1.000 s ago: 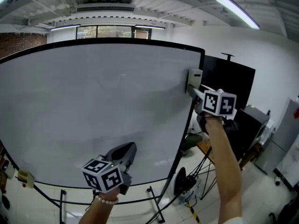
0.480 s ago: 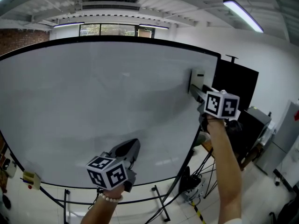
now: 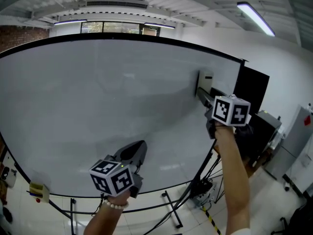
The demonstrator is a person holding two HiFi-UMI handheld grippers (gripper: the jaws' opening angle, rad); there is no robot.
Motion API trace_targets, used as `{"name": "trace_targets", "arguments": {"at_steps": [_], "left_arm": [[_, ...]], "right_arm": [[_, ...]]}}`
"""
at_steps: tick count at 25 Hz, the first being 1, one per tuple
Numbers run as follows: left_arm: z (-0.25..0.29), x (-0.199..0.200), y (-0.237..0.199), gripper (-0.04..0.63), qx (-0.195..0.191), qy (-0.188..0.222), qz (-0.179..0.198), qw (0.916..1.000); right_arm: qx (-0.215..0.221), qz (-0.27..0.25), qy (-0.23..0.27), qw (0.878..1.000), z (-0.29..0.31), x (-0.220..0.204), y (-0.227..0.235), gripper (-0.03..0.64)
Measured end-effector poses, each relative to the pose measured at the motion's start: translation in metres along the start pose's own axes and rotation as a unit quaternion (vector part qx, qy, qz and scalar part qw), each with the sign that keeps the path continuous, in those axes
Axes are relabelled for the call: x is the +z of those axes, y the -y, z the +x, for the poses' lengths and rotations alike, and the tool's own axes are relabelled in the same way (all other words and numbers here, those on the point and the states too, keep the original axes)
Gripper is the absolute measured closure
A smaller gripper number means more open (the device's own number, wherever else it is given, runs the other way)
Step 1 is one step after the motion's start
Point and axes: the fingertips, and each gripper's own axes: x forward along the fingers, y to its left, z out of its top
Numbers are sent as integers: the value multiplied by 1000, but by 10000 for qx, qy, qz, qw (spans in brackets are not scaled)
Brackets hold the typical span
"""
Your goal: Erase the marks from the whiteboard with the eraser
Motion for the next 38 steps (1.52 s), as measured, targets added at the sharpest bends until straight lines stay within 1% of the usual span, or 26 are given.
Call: {"name": "trace_targets", "arguments": {"at_steps": [8,13,20,25,32,35,38], "left_arm": [[-50,20,-32,606,-176,-15,-157,9997],[-81,32,-55,606,-182,-84,-182,9996],[-123,47,-70,606,-247,-148,-209,9994],[-148,53,-77,606,-188,-84,-358,9991],[-171,52,-63,606,17,-24,-475,9989],[-182,53,-58,606,256,-16,-466,9986],[-202,60,-60,606,555,62,-410,9976]], "right_arm": [[-79,3,-54,10000,6,-2,-69,365],[-123,74,-85,9999,9,1,-110,365],[-96,105,-137,9998,13,7,-167,365],[36,41,-145,9999,15,7,-212,365],[118,195,-132,9997,14,13,-245,365],[259,186,-209,9993,13,15,-261,365],[257,186,-172,9993,13,18,-274,365]]}}
